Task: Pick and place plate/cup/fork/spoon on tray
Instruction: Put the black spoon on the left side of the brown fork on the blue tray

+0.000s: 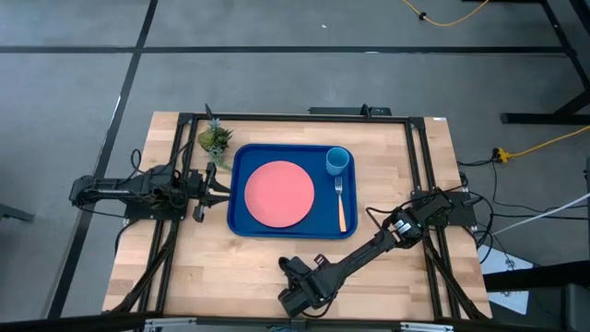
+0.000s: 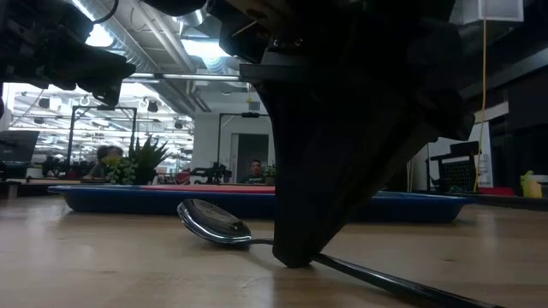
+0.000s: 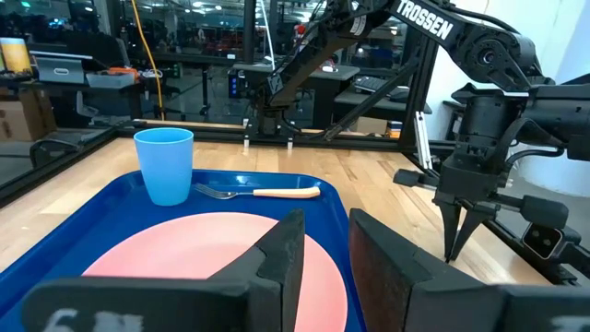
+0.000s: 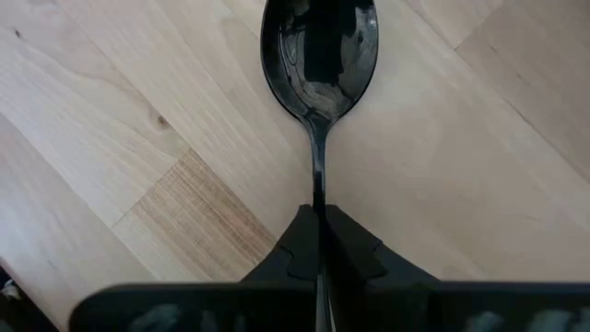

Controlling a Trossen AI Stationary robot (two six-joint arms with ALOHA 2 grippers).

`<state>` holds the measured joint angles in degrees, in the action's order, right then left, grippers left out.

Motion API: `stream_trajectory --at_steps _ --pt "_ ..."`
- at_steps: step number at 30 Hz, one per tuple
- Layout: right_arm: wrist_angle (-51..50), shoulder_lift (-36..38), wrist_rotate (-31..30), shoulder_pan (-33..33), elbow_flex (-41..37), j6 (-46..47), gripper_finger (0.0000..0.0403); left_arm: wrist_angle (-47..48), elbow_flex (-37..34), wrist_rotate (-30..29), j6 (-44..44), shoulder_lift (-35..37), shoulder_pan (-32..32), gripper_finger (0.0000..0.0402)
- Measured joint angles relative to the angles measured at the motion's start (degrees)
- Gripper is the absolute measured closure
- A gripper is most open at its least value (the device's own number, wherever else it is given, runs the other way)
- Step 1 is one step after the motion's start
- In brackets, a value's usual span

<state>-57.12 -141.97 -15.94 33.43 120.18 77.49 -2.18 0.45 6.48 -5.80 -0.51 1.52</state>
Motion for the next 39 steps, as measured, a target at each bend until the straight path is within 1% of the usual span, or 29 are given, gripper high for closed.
stream_trajectory --at_steps 19,39 --pt "0.1 0.0 0.0 0.0 0.1 0.0 0.0396 0.0 0.0 0.0 0.0 0.0 0.0 0.0321" --pt "2.8 0.0 0.1 0.0 0.1 0.0 0.0396 0.0 0.0 0.0 0.0 0.0 0.0 0.0321"
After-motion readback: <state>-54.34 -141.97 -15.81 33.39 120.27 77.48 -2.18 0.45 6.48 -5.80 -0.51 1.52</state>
